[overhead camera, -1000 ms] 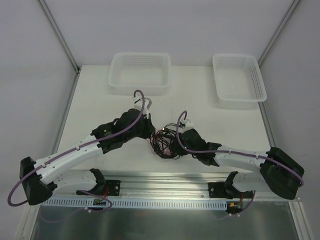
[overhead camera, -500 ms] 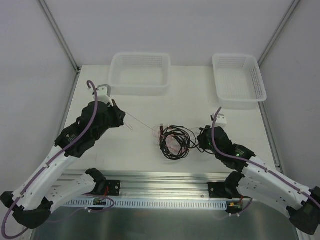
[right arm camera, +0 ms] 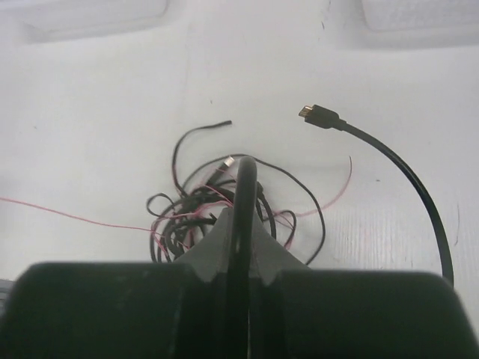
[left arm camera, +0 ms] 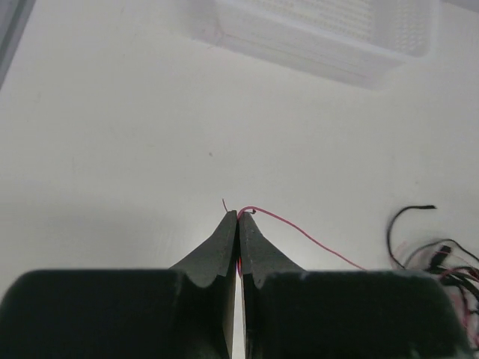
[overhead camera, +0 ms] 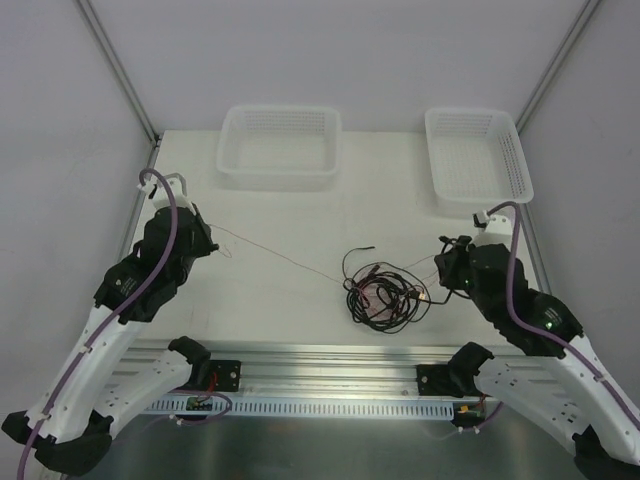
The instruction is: Untangle the cables
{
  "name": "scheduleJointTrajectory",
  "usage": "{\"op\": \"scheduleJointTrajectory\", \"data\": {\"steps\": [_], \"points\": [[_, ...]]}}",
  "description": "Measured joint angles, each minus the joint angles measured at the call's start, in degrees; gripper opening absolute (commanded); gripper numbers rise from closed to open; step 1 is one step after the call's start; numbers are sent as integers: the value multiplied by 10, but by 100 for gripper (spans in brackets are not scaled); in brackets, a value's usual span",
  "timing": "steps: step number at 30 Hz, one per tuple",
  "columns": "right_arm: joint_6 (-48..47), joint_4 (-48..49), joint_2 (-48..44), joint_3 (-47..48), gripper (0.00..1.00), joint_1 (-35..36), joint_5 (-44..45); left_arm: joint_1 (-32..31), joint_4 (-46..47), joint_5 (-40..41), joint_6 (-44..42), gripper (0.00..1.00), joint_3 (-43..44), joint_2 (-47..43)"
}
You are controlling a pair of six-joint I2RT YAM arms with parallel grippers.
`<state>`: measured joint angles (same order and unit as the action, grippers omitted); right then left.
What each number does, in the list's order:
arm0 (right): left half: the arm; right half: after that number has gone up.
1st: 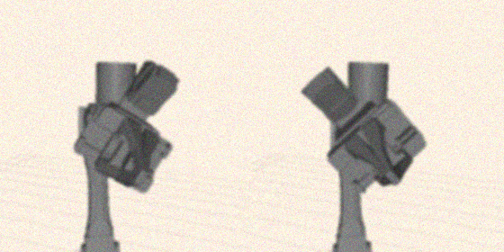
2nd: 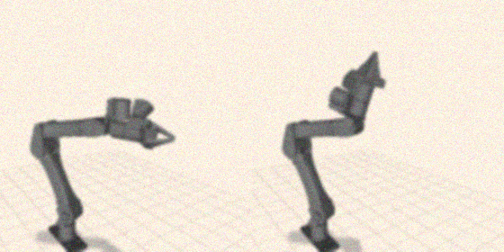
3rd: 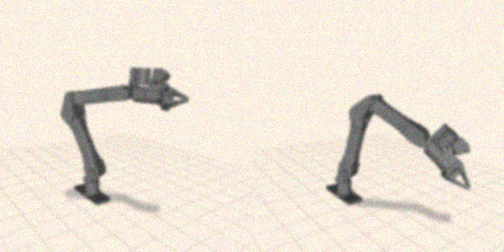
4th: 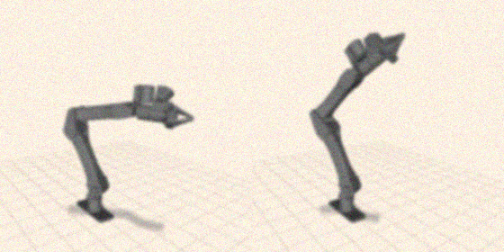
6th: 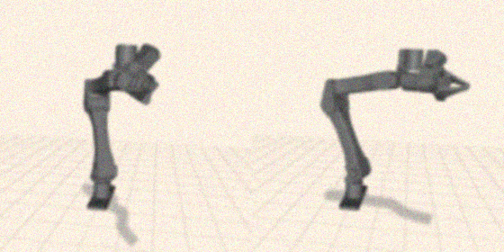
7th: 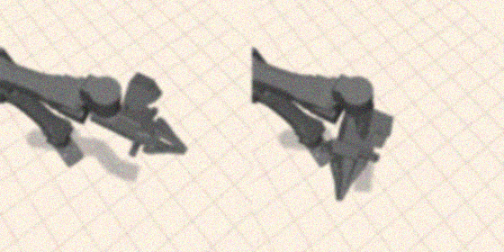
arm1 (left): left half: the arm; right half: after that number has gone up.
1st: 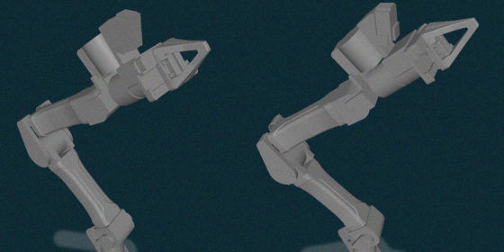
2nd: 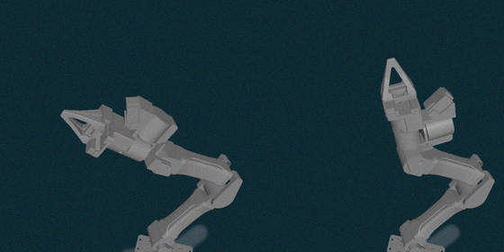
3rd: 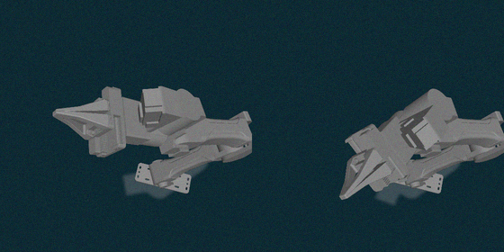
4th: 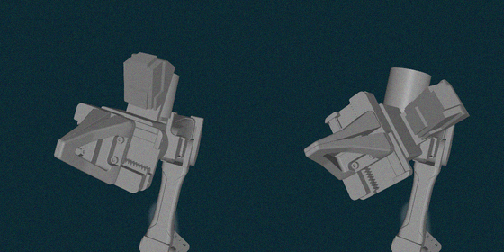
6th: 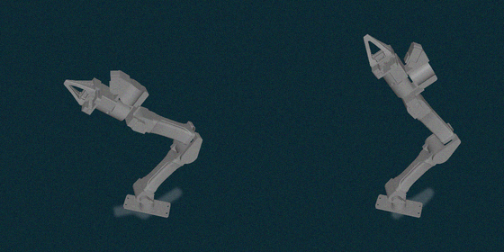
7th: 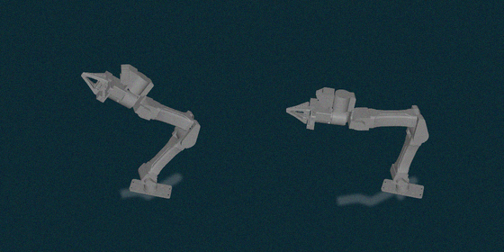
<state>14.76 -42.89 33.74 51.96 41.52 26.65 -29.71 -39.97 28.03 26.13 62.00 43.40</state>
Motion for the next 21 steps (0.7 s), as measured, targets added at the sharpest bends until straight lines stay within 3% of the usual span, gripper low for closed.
{"op": "scheduleJointTrajectory", "data": {"steps": [9,14,17,18,21], "points": [[-77,-37,46,207,1,-1,-29,167,-26,7,0,0,-56,50],[-101,-31,59,235,2,-1,-32,236,-28,9,-6,0,-56,64],[-99,-18,64,207,12,-1,-35,242,-28,-8,-15,0,-56,64],[-94,-16,64,184,26,-1,-34,242,-28,-12,-20,0,-56,64],[-70,-11,66,88,51,-1,-35,242,-26,-30,-37,0,-60,63]]}}
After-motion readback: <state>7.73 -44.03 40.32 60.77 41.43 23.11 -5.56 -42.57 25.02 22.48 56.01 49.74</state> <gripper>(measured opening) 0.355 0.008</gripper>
